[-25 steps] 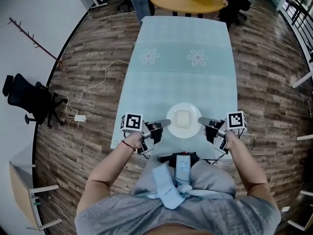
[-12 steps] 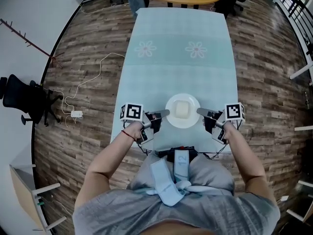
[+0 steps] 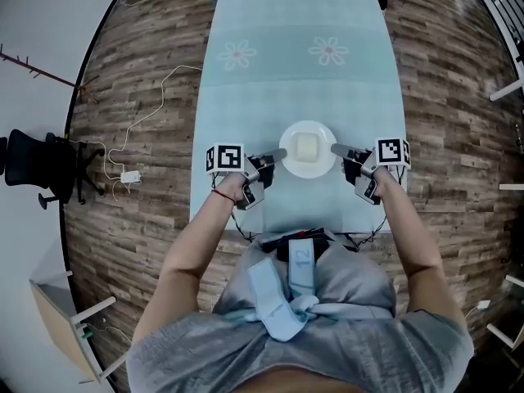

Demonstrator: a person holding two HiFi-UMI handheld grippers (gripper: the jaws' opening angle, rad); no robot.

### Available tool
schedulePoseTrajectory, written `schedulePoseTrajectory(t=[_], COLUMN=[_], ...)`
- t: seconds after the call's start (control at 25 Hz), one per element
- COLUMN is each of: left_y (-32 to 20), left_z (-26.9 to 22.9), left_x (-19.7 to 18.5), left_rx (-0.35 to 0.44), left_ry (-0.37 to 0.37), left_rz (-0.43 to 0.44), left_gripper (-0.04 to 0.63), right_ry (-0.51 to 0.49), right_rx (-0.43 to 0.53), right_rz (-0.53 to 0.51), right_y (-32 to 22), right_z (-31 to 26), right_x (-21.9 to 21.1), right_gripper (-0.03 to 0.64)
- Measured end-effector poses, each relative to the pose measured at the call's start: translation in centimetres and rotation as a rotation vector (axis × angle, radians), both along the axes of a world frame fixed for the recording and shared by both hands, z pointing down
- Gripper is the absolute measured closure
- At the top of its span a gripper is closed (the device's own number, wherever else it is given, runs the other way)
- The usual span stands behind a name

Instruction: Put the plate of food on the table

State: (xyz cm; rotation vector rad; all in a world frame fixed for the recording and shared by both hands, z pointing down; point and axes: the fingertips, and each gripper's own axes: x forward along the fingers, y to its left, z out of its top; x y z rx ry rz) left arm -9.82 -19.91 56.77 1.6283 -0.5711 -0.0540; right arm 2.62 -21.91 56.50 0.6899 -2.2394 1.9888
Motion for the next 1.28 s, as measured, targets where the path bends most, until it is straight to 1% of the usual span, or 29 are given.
schedulePoseTrajectory(t=[0.12, 0.24, 0.52, 0.64, 0.96, 1.28], left_y=[-0.8, -3.0, -6.0, -7.1, -9.4, -11.2], left_z=[1.5, 3.1, 6.5, 7.9, 11.9, 14.6], left_x=[-0.7, -0.9, -0.1, -0.1, -0.3, -0.3], left_rx=[-0.010, -0.027, -0.039, -0.041, -0.067, -0.070], left_ry=[-0.023, -0.045, -0.080, -0.089, -0.122, -0.169], left_rz=[0.012, 0.017, 0.033, 0.030, 0.019, -0.018], left_gripper=[0.566, 0.566, 0.566, 0.565, 0.565, 0.565], right_ry=[0.024, 0.044, 0.105, 0.121, 0.161, 0.202], right_rx=[-0.002, -0.009, -0.021, -0.023, -0.069, -0.086], right_rz=[0.015, 0.025, 0.037, 0.040, 0.052, 0.080], right_y=[-0.7, -2.8, -5.5, -6.5, -8.7, -10.3], right_z=[1.4, 2.9, 6.5, 7.9, 11.8, 14.4], right_x=[-0.7, -1.0, -0.1, -0.1, -0.1, 0.0], right_gripper=[0.580, 0.580, 0.578, 0.578, 0.578, 0.578])
